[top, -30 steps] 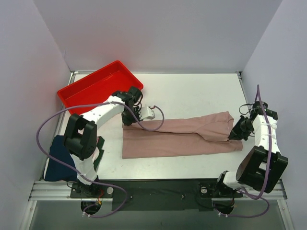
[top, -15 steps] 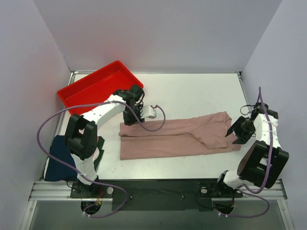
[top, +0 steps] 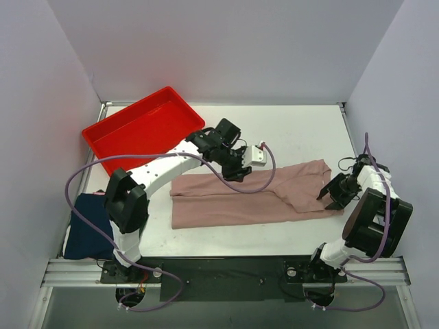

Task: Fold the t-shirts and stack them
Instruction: Fold the other side of the tshirt into a rectangle

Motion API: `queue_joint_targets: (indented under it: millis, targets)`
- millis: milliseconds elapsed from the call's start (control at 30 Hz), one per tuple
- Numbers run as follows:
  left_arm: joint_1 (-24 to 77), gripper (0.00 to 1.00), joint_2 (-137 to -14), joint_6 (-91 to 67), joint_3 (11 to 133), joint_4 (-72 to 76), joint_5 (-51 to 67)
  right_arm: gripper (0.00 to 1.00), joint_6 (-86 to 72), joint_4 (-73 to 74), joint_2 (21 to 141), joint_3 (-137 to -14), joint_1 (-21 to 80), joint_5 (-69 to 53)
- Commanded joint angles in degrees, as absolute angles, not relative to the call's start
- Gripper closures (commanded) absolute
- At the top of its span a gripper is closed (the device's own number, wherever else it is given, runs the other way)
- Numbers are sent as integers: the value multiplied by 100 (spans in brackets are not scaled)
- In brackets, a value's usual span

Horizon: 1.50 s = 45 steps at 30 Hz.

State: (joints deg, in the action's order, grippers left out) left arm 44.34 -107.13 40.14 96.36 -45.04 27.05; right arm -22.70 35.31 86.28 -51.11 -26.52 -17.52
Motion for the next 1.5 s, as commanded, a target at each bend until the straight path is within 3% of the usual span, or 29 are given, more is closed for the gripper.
queue_joint_targets:
  millis: [0, 167, 500, 733, 1467]
  targets:
    - [4842, 50, -10977, 3288, 9396, -3228, 3462, 65, -2391, 3419, 8763, -4931, -2610, -1968]
    - [5124, 50, -11267, 3164, 9290, -2778, 3955, 100, -2373, 3410, 8754, -4887, -2619, -1890]
    - [5414, 51, -11909, 5219, 9923, -3121, 4843, 100, -2504, 3639, 8323, -5597, -2250, -2038]
    - [5607, 51, -12523, 5237, 10371, -2426, 4254, 100, -2856, 3367, 8929, -6134, -2101, -2803]
    - [6135, 49, -13702, 5853, 11329, -1432, 2787, 100, -3507, 2918, 10336, -6732, -1995, -2505]
